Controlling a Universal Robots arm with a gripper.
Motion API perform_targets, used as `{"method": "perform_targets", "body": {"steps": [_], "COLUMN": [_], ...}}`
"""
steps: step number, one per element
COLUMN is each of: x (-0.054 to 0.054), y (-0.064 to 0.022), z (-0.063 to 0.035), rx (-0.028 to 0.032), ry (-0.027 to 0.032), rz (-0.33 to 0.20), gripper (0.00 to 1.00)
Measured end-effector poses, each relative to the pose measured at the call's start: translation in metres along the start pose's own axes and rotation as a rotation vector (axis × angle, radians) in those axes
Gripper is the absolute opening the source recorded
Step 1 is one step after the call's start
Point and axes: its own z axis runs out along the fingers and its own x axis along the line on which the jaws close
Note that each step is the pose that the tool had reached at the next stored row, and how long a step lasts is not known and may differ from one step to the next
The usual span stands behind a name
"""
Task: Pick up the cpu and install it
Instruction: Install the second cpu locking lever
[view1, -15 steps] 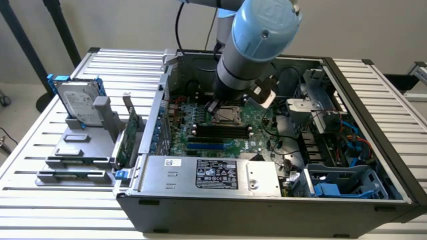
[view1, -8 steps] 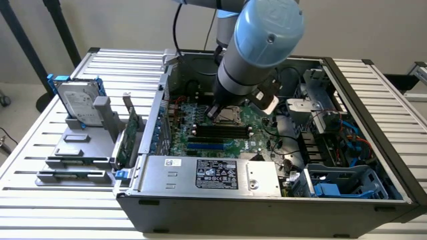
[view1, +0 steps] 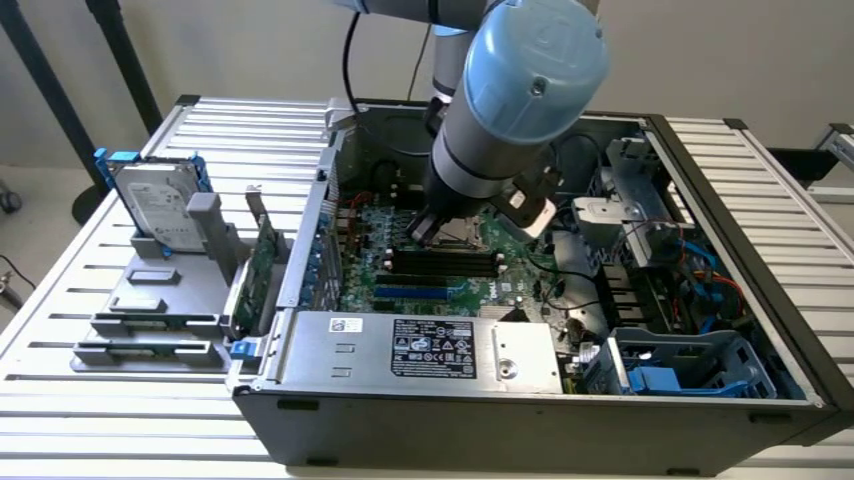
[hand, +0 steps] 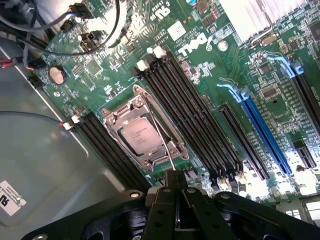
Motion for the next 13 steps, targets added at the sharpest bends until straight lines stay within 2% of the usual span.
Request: {"method": "perform_targets", "body": {"steps": [3,7,10,13], "x": [-0.003,-0.001,-0.001,-0.001], "y": [-0.0016,-0.0030,-0.0036,-0.0042], "z": [0.0044,0.0089,0.0135,0.0179], "rx": [-0.0028,-0.0061,-0.0117,-0.0192], "ry": [0.0005,0.0000,-0.0061,-0.0152], "rz": [0.005,0.010,0.012,0.015], "gripper": [0.11,0.11,0.11,0.11]}}
